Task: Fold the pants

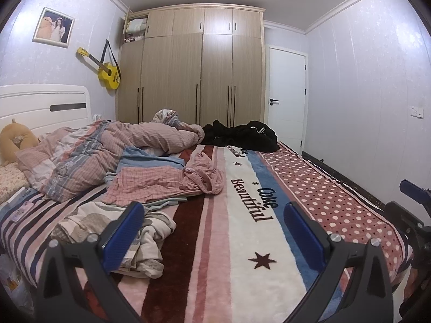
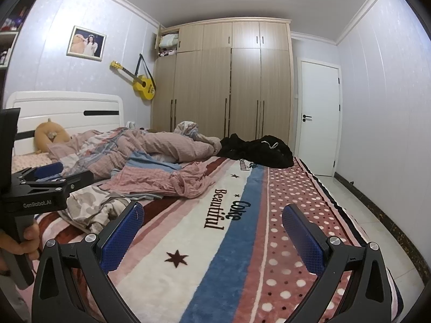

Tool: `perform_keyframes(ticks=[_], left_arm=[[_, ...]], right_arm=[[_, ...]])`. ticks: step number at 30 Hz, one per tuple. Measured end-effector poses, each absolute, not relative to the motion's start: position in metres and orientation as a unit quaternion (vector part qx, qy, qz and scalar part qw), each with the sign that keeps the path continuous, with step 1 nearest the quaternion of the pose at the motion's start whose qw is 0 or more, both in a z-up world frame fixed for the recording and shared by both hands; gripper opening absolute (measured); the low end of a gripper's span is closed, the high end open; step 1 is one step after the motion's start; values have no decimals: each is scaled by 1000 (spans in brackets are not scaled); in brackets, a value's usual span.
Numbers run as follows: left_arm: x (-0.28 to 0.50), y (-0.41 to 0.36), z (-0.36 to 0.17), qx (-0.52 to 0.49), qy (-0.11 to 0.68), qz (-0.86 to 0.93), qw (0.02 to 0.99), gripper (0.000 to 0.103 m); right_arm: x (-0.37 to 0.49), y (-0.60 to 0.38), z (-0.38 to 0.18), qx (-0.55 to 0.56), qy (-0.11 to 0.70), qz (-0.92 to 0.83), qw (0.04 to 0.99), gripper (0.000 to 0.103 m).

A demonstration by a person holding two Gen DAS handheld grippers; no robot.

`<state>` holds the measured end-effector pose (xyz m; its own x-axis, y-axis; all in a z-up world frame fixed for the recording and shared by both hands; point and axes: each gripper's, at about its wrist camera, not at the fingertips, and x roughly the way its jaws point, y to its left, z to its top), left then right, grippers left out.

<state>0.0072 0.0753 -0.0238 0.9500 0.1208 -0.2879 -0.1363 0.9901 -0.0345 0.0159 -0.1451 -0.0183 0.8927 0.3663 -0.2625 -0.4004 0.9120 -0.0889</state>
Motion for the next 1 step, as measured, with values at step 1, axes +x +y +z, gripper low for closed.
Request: perform_keyframes(ticks=[1], left_arm=[[7,75,-23,-27,144,66,987,102]], right_arm=[[16,-145,-18,-70,122,198,970,103]])
